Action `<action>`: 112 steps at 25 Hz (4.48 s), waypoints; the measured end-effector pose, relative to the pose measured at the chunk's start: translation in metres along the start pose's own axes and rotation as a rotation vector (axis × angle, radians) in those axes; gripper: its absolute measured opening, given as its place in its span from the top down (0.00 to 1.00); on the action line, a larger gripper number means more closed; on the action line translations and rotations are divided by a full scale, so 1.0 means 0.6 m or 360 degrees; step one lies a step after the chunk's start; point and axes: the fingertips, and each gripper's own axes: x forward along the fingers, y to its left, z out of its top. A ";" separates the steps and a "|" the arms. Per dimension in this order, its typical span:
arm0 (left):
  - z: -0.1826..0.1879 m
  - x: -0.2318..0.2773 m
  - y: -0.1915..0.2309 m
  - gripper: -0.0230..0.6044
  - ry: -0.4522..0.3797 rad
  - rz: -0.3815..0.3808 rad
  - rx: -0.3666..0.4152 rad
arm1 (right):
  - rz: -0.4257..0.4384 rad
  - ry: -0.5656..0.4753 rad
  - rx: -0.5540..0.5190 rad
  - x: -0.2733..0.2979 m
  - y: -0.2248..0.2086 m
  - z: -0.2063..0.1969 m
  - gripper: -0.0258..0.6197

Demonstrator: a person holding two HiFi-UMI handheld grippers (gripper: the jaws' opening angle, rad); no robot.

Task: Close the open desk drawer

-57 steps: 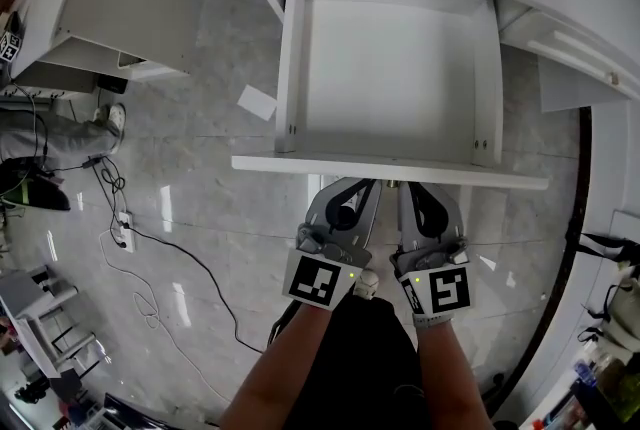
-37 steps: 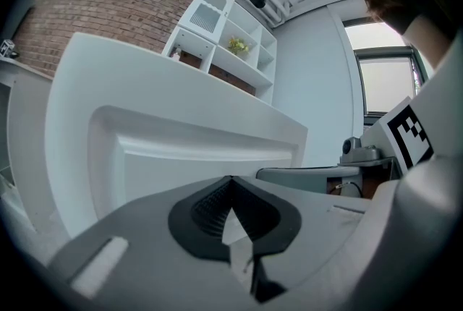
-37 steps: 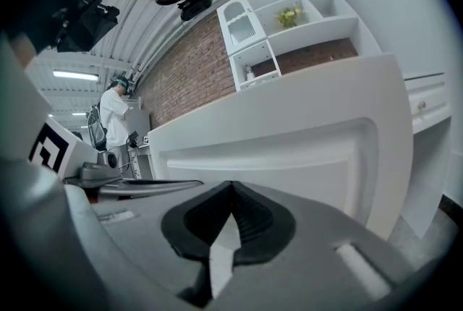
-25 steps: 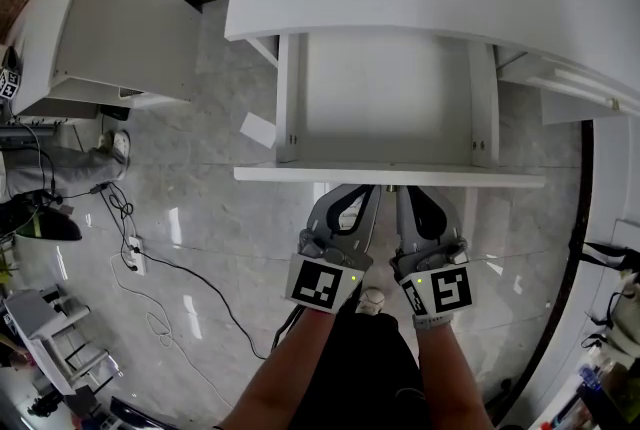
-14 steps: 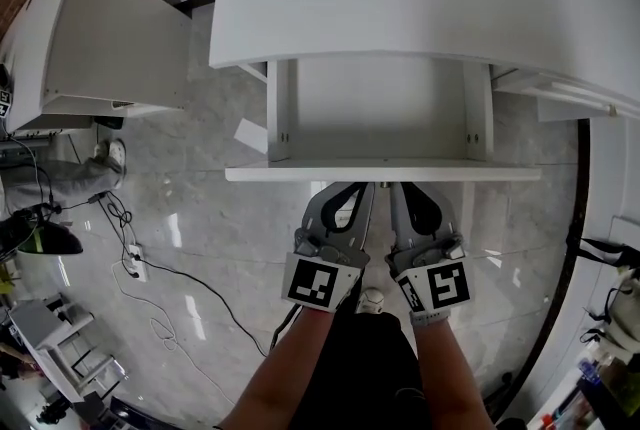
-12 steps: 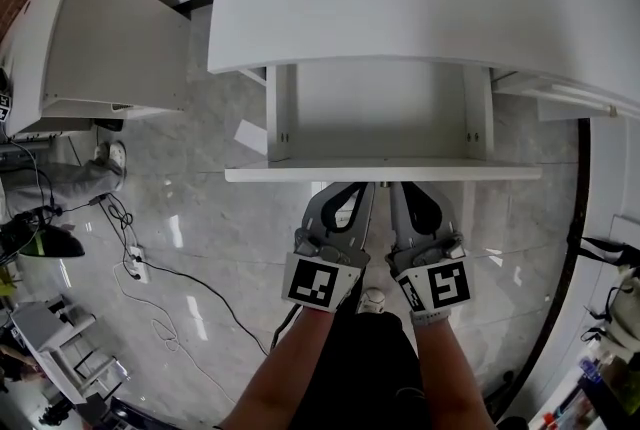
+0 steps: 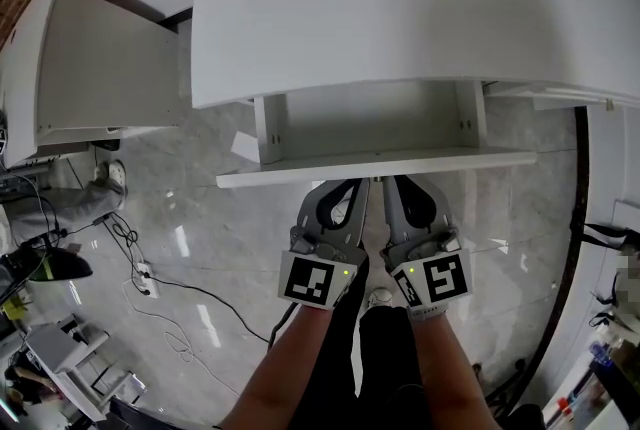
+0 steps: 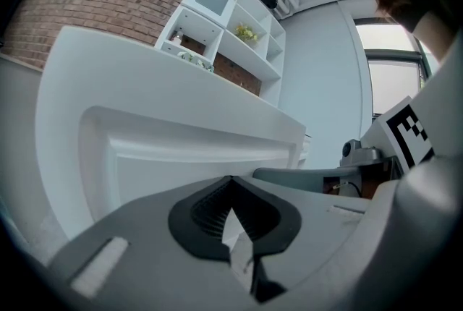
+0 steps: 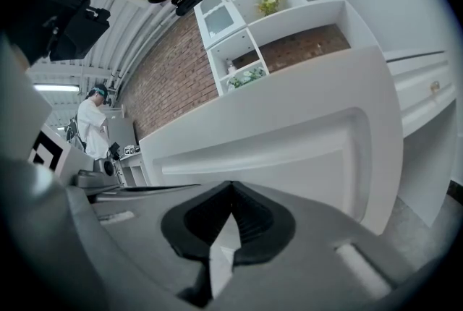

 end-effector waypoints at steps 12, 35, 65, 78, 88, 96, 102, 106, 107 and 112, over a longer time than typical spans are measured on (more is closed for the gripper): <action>0.020 0.050 0.014 0.96 0.0040 -0.0093 -0.0007 | -0.0053 -0.0021 0.0060 0.044 -0.028 0.016 0.96; 0.046 0.112 0.049 0.96 0.0054 -0.0175 0.0014 | -0.0090 -0.0028 0.0121 0.112 -0.057 0.035 0.96; 0.072 0.072 0.075 0.96 -0.0068 0.0061 -0.0038 | -0.0006 -0.0069 -0.0019 0.088 -0.054 0.062 0.96; 0.144 -0.030 0.013 0.96 -0.0184 0.0077 -0.0022 | 0.0102 -0.0092 -0.0241 -0.053 -0.023 0.148 0.96; 0.263 -0.136 -0.010 0.96 -0.0255 0.0083 0.0009 | 0.0115 -0.0074 -0.0314 -0.156 0.015 0.265 0.96; 0.361 -0.197 -0.030 0.96 -0.0309 0.0078 0.0055 | 0.0114 -0.0131 -0.0329 -0.206 0.048 0.346 0.96; 0.418 -0.240 -0.053 0.96 -0.0320 0.0044 0.0091 | 0.0113 -0.0165 -0.0305 -0.243 0.060 0.399 0.96; 0.453 -0.257 -0.067 0.96 -0.0349 0.0017 0.0105 | 0.0103 -0.0193 -0.0307 -0.264 0.060 0.443 0.96; 0.460 -0.261 -0.068 0.96 -0.0357 0.0008 0.0107 | 0.0103 -0.0203 -0.0314 -0.269 0.062 0.452 0.96; 0.477 -0.285 -0.073 0.96 -0.0349 0.0004 0.0110 | 0.0085 -0.0215 -0.0322 -0.299 0.069 0.481 0.96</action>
